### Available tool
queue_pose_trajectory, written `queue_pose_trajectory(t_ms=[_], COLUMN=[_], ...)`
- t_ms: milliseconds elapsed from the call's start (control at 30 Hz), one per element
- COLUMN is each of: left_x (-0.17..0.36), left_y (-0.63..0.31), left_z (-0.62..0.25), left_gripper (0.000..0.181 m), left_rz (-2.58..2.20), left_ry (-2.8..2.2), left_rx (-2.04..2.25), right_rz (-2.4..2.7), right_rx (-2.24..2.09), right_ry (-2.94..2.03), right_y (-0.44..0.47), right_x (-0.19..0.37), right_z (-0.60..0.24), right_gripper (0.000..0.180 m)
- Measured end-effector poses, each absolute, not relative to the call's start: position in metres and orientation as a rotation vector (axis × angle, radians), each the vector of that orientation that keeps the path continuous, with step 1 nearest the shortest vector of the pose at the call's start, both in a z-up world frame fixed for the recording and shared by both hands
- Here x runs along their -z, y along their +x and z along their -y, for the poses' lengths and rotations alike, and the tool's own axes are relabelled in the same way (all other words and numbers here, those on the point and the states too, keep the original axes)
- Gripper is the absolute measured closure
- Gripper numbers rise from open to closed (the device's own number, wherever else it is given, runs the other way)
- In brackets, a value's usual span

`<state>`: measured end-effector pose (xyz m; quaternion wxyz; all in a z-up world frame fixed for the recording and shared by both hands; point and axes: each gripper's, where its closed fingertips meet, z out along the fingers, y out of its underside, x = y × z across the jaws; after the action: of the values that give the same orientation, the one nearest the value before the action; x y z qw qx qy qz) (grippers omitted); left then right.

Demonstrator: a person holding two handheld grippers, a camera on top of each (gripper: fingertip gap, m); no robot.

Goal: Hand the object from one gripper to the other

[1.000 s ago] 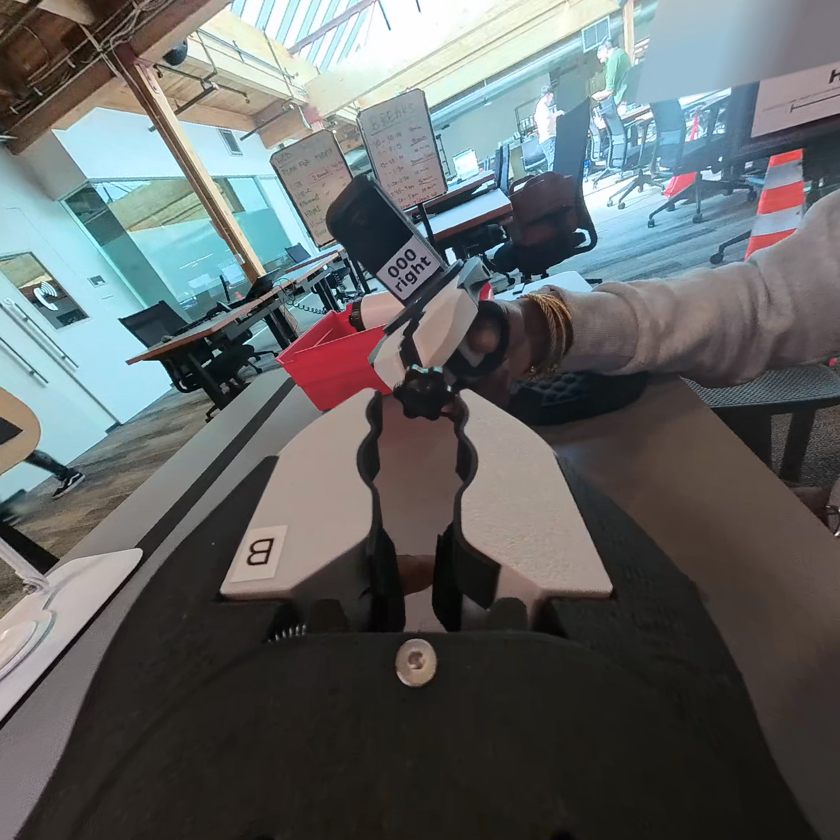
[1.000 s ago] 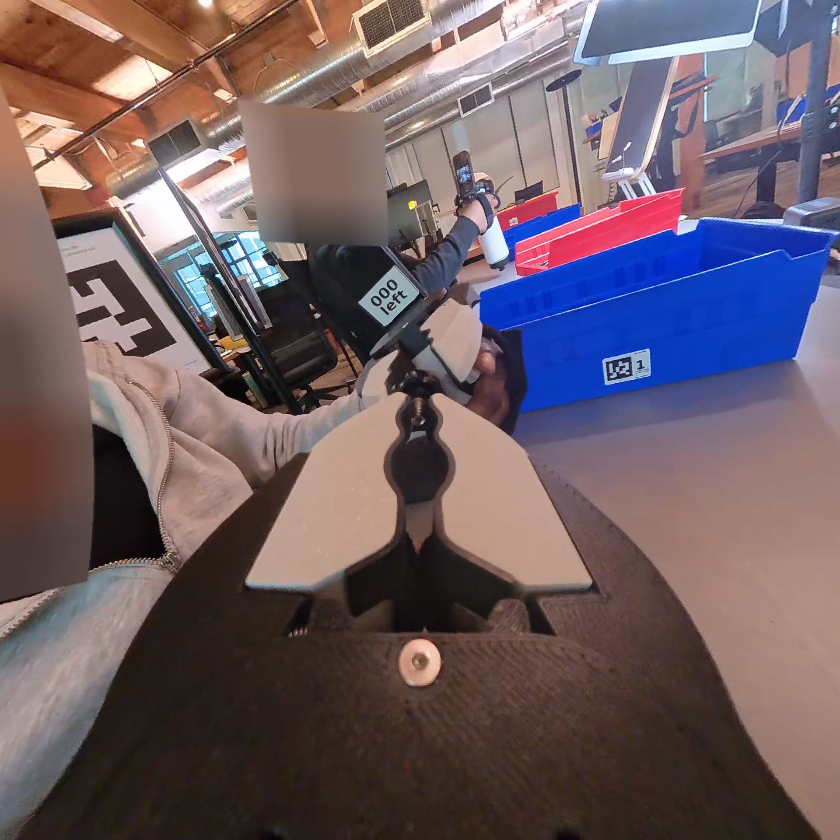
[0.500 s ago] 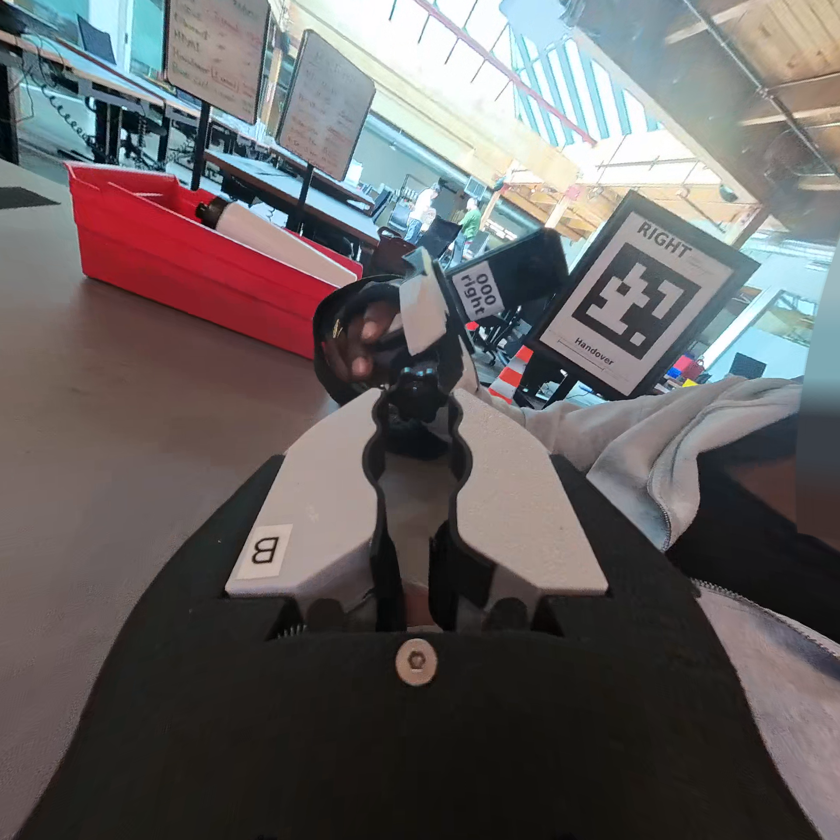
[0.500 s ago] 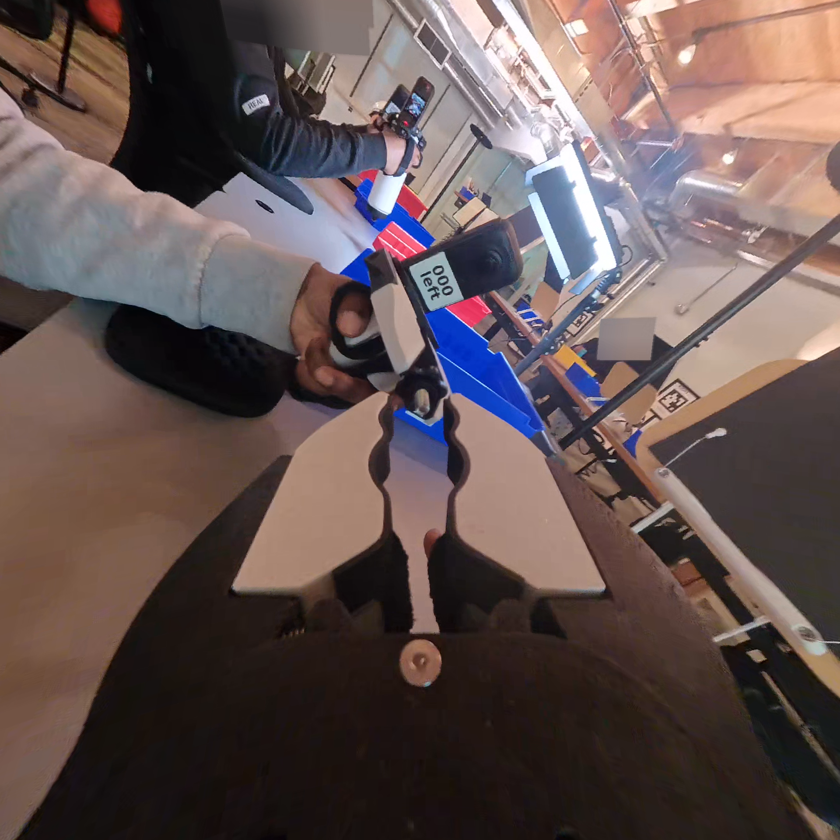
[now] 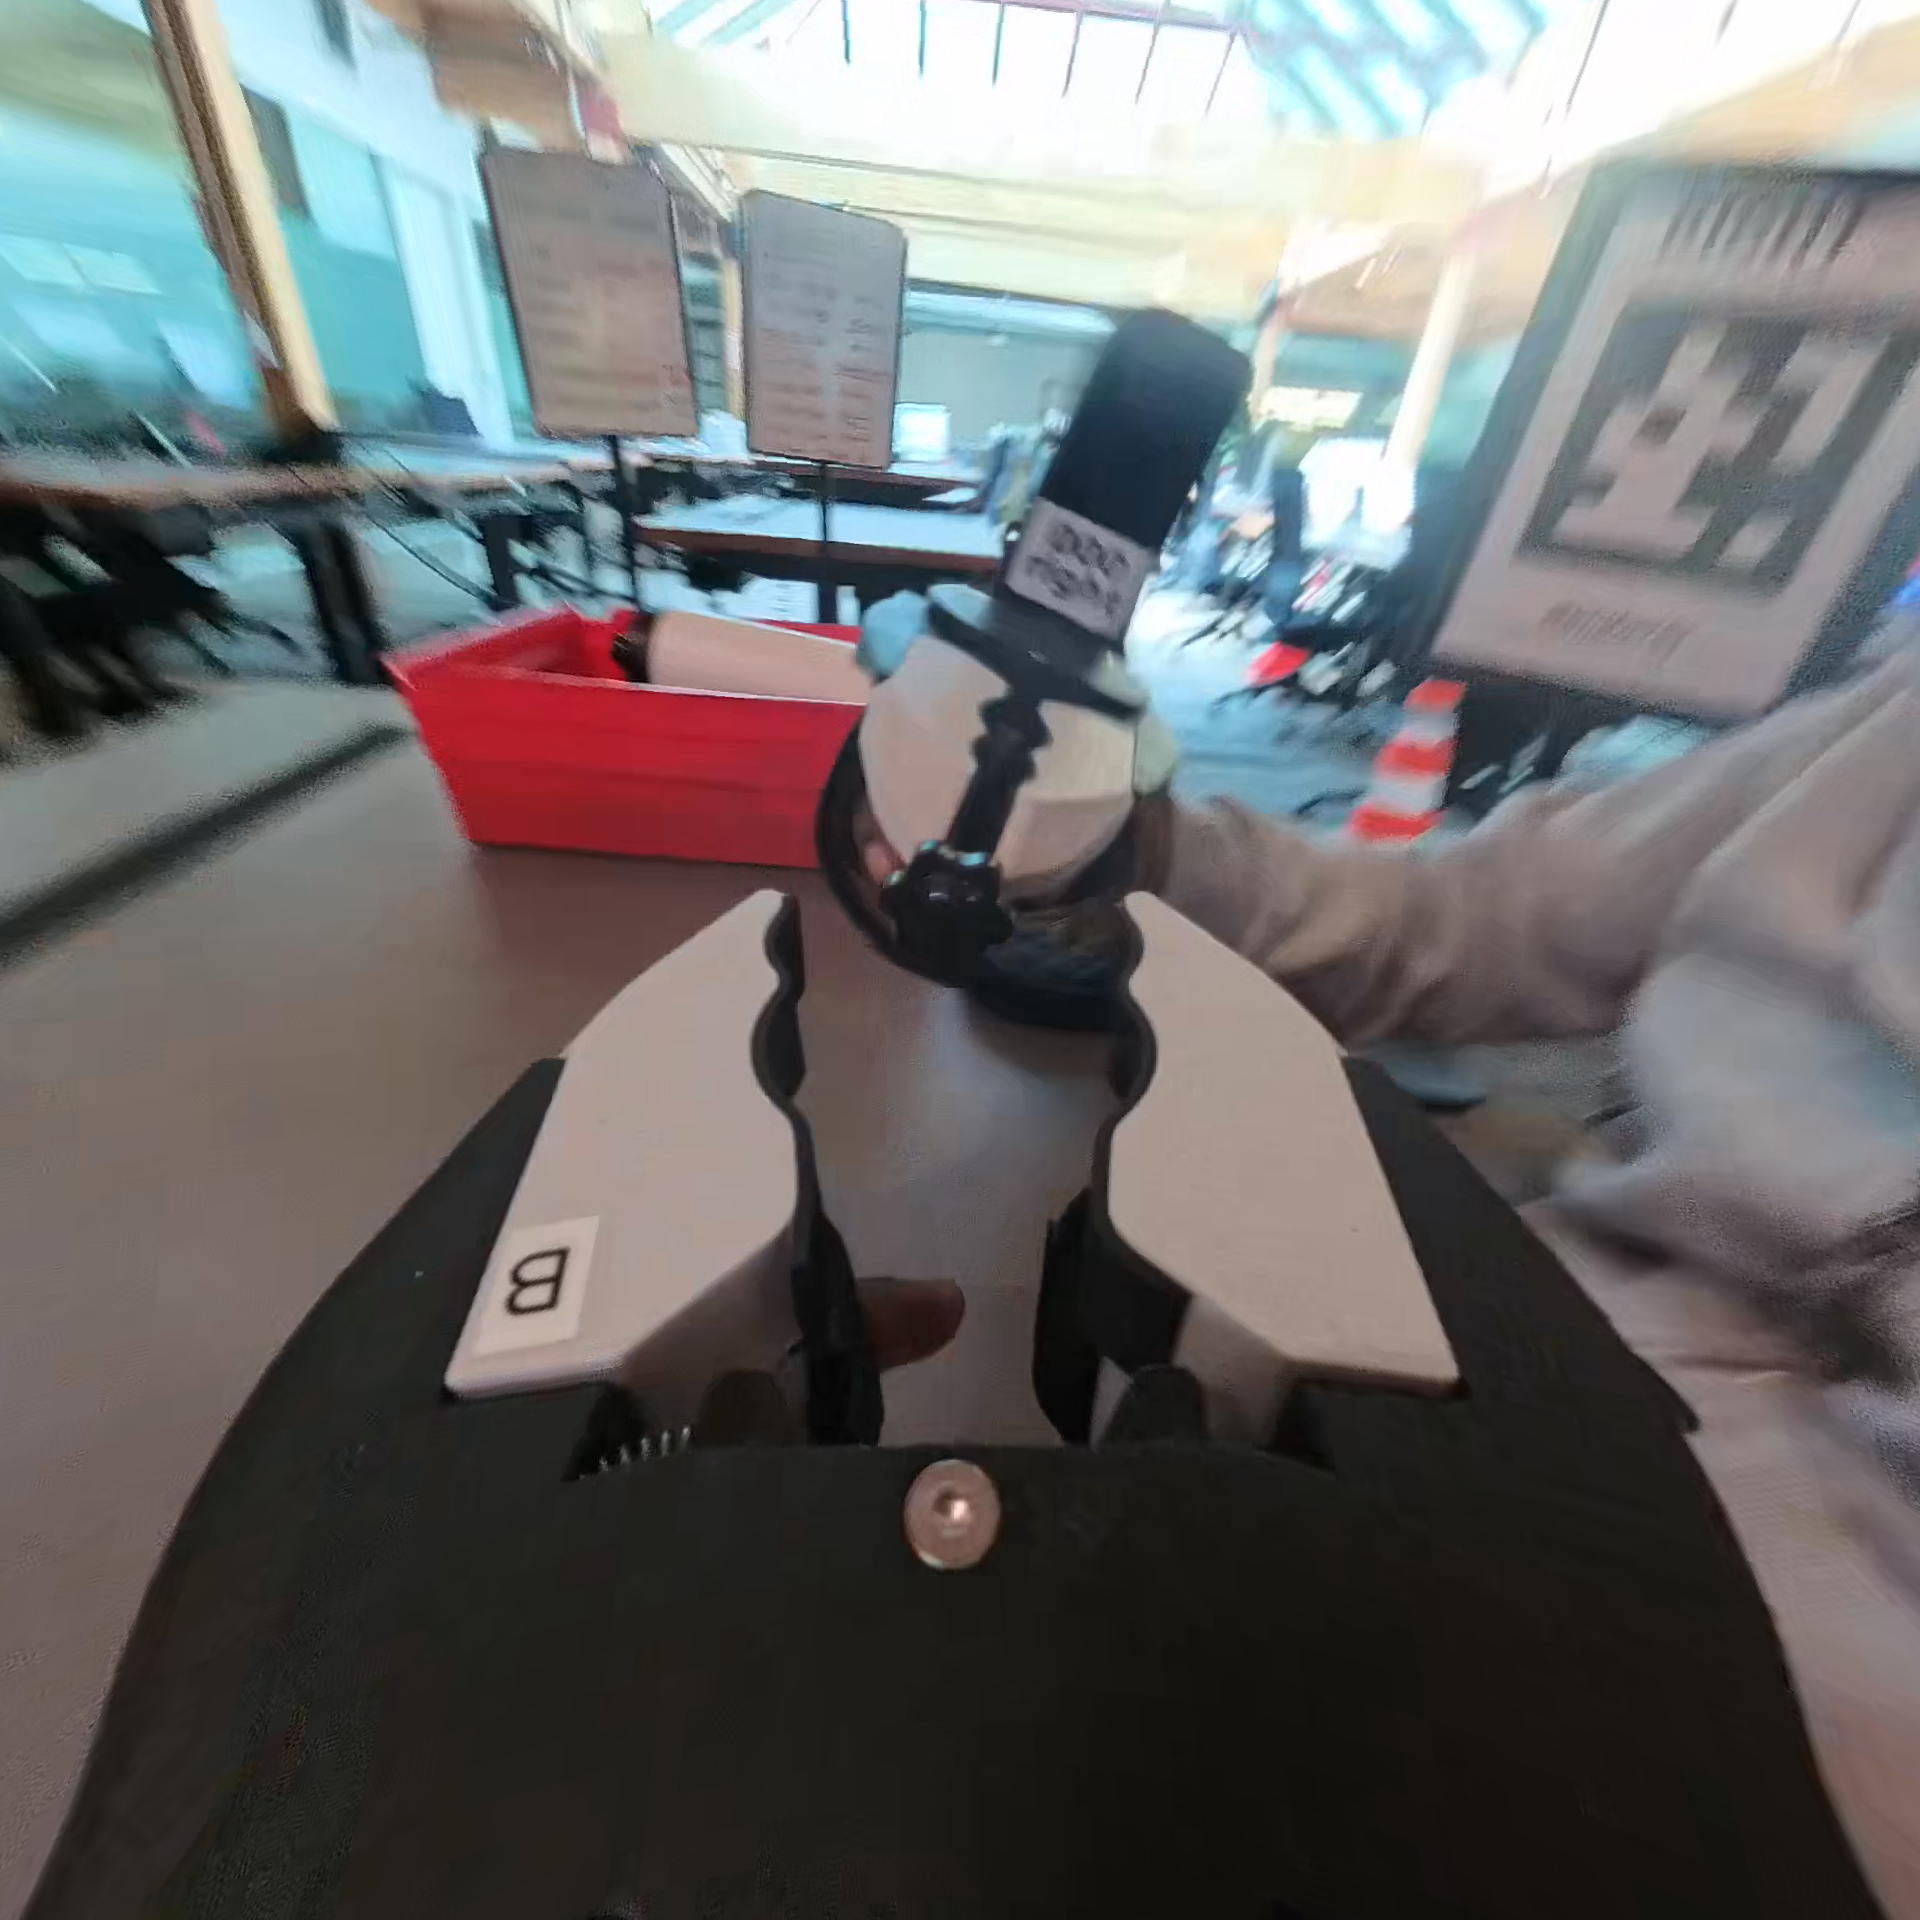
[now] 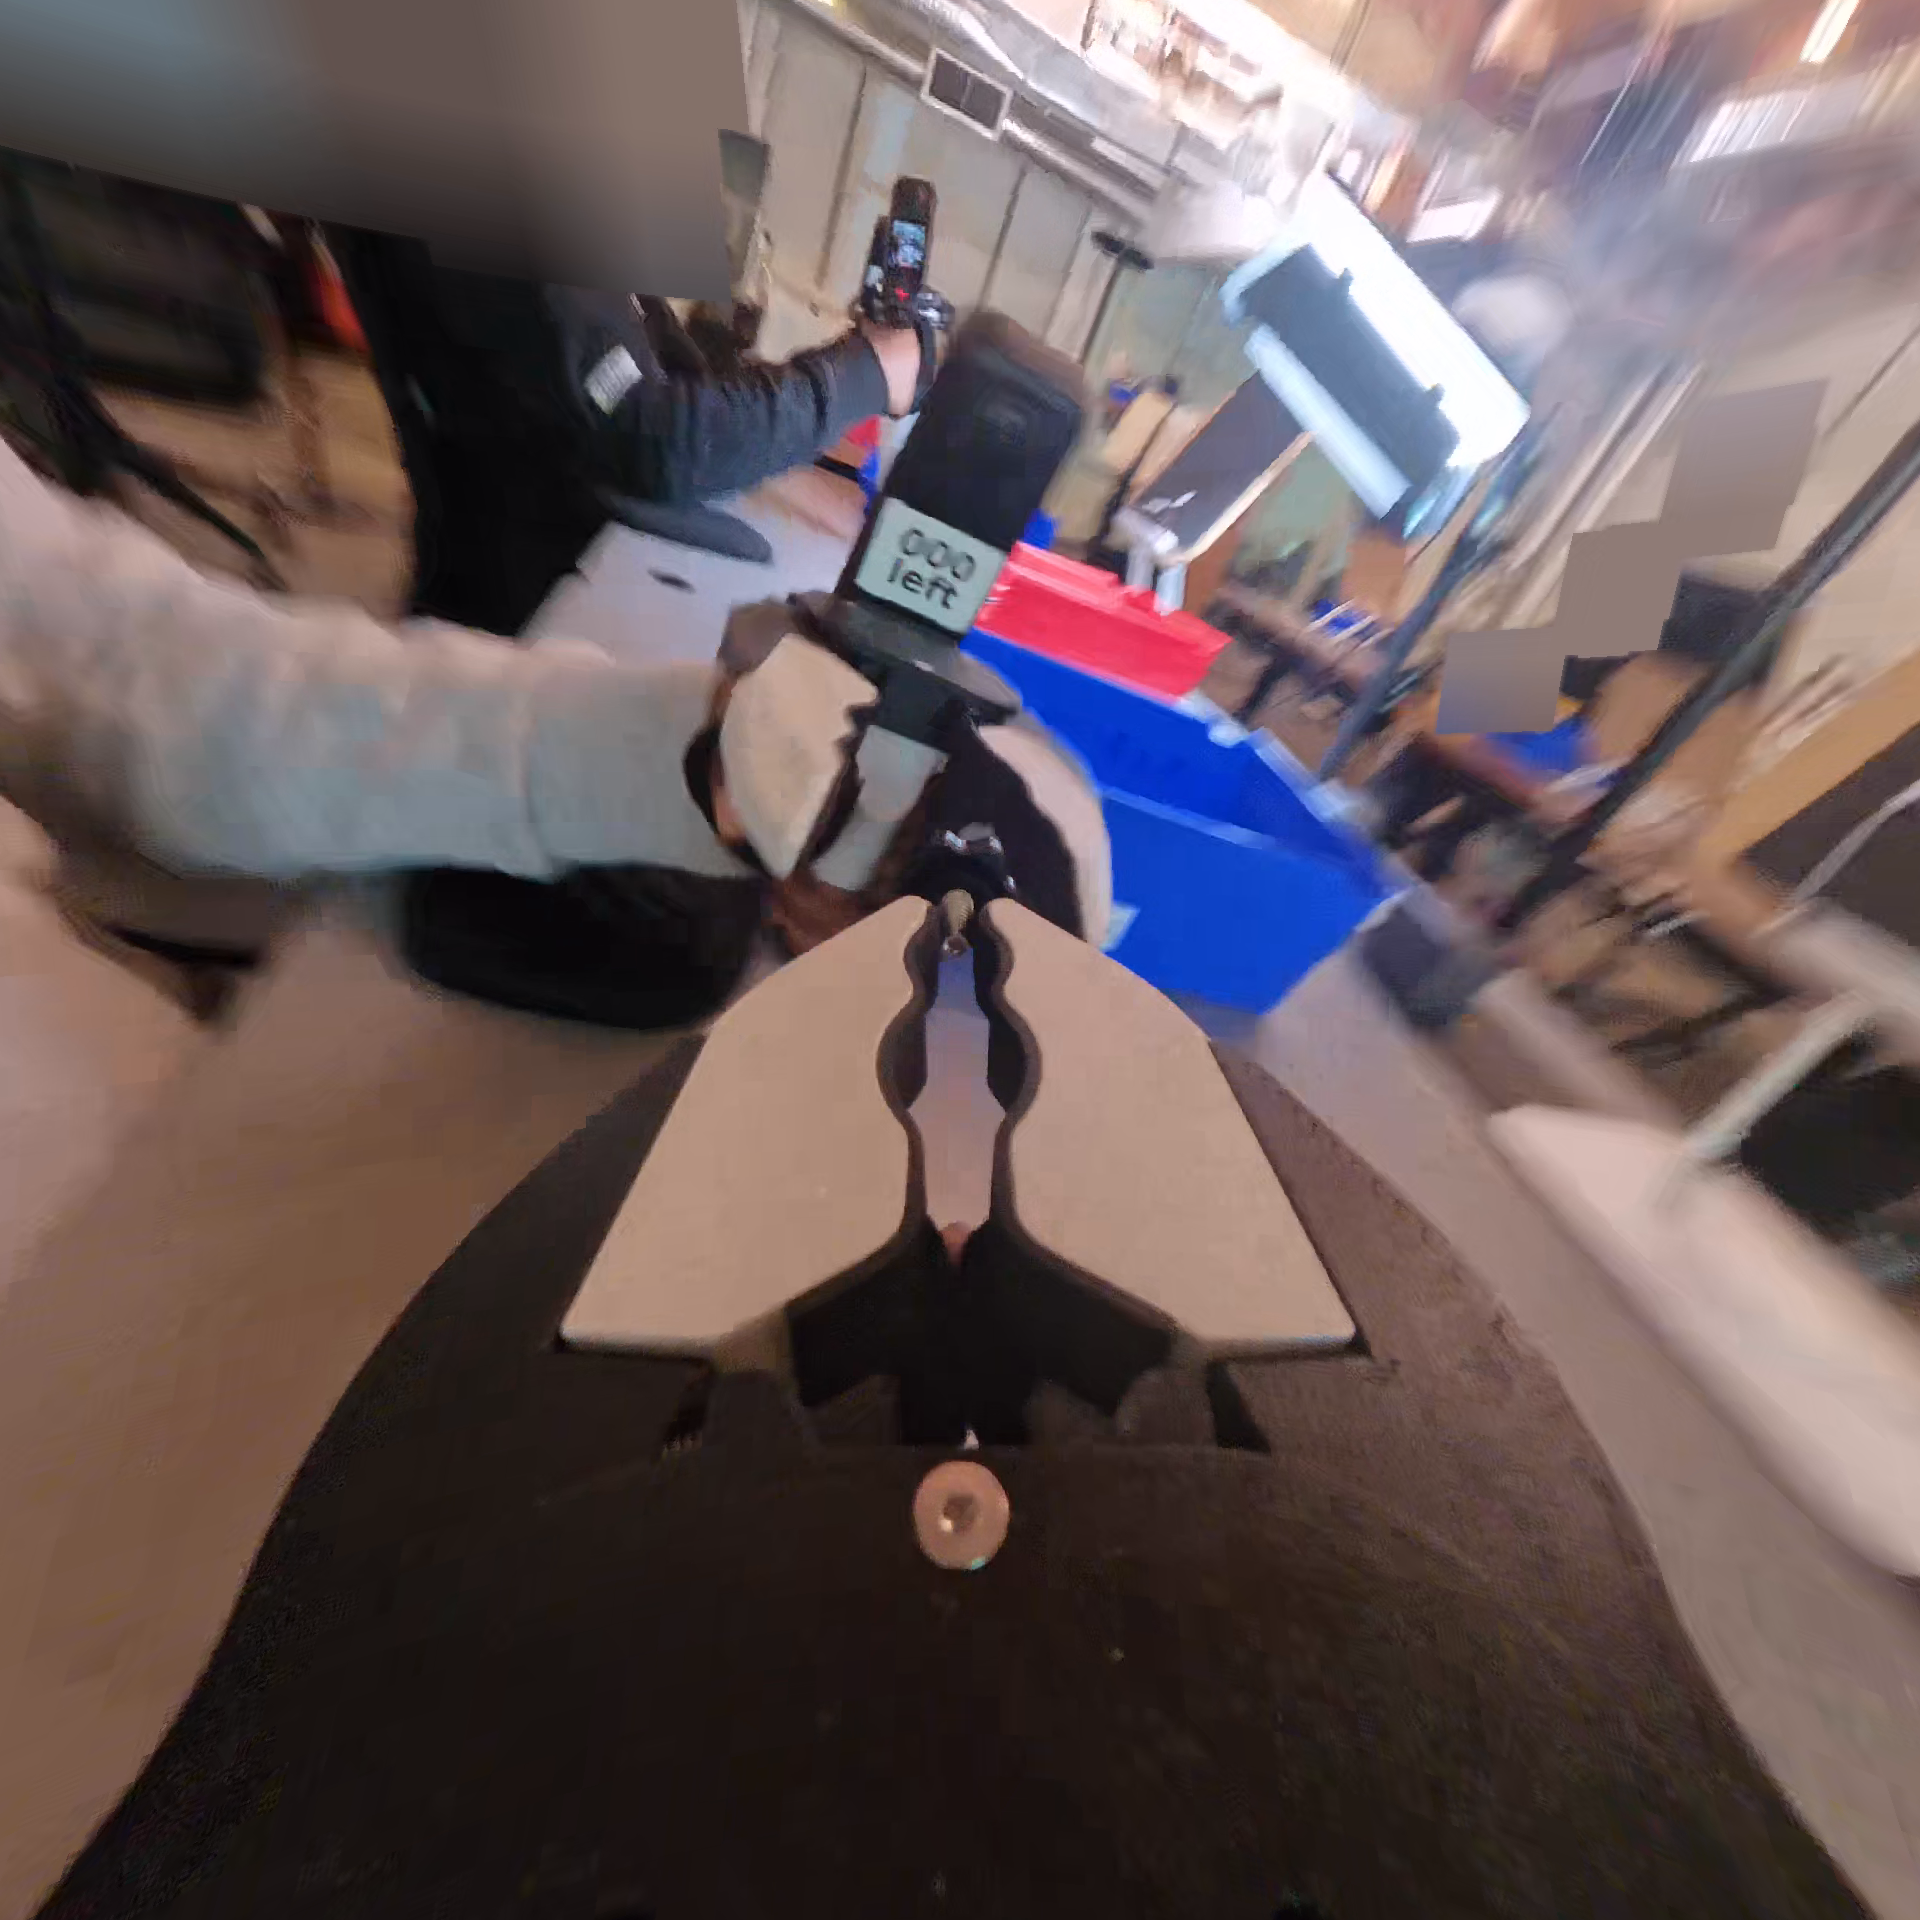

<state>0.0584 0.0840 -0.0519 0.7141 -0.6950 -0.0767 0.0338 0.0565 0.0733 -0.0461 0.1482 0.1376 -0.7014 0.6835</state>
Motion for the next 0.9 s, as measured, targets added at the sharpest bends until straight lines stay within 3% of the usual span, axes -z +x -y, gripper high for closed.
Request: queue_pose_trajectory(t_ms=[133,500,567,667,767,900], left_x=[0.052,0.056,0.054,0.053,0.048,0.057], left_y=[0.058,0.059,0.059,0.057,0.059,0.061], left_z=[-0.086,-0.088,-0.087,-0.082,-0.077,-0.079], left_gripper=[0.128,0.157,0.157,0.157,0.157,0.157], left_rz=[-0.025,0.027,0.085,0.260,0.379,0.415], left_ry=[-1.582,-1.606,-1.591,-1.529,-1.408,-1.452], left_rx=[-0.459,-0.345,-0.252,0.055,0.395,0.452], right_rz=[2.432,2.531,2.453,2.137,1.829,1.749], right_rx=[-2.359,-2.485,-2.434,-2.174,-1.781,-1.570], right_ry=[-0.016,-0.078,0.022,0.272,0.562,0.651], right_y=[0.052,0.059,0.059,0.054,0.061,0.060], right_x=[0.052,0.052,0.051,0.045,0.044,0.053], right_z=[-0.077,-0.078,-0.077,-0.076,-0.079,-0.073], right_gripper=[0.174,0.174,0.173,0.157,0.158,0.160])
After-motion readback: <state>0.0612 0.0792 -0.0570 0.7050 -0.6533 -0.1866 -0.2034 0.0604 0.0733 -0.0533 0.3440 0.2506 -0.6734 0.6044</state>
